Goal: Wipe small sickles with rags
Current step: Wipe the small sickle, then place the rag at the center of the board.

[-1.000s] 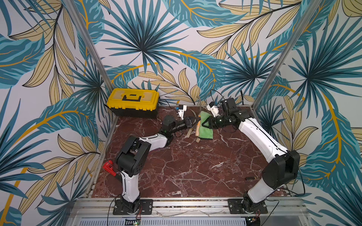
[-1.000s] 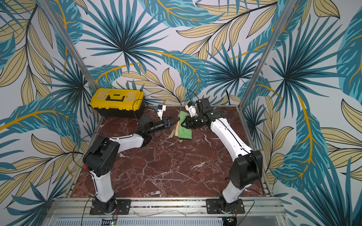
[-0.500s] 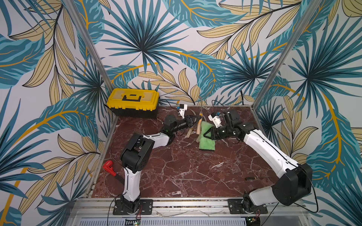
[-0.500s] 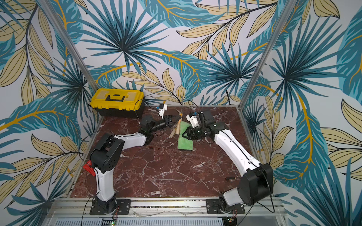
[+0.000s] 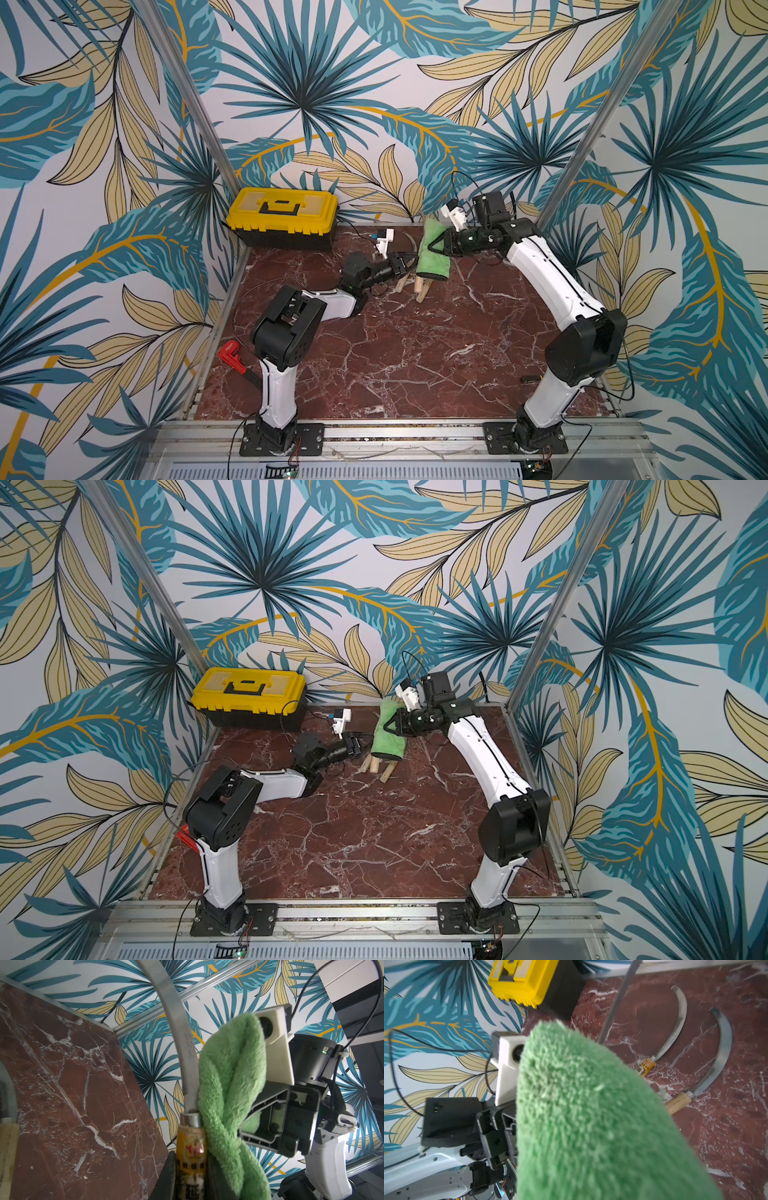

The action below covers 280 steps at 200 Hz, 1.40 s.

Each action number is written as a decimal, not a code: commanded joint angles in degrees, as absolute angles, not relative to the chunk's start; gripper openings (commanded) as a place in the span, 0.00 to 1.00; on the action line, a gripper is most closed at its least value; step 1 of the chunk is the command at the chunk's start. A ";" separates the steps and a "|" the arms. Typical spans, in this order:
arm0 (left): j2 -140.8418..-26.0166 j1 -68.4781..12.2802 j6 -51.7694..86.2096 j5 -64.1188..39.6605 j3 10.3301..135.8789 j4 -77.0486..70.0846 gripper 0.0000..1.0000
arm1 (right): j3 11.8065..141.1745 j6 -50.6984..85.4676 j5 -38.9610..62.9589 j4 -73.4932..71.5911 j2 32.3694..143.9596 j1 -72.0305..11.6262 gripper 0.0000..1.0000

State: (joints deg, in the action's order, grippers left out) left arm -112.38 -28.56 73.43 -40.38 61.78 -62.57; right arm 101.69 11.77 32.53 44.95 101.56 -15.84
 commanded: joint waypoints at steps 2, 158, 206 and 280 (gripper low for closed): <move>-111.56 -28.70 73.91 -40.42 64.91 -66.97 0.00 | 97.21 10.43 33.38 49.00 100.37 -17.29 0.06; -110.65 -27.09 71.76 -41.55 60.41 -67.06 0.00 | 74.49 14.68 24.30 50.60 89.36 -13.54 0.10; -108.11 -26.83 69.10 -42.00 53.68 -66.90 0.00 | 74.42 14.55 15.78 54.60 94.87 -12.13 0.19; -108.17 -26.82 68.03 -42.71 51.27 -66.62 0.00 | 72.98 15.59 9.78 53.98 102.99 -12.13 0.39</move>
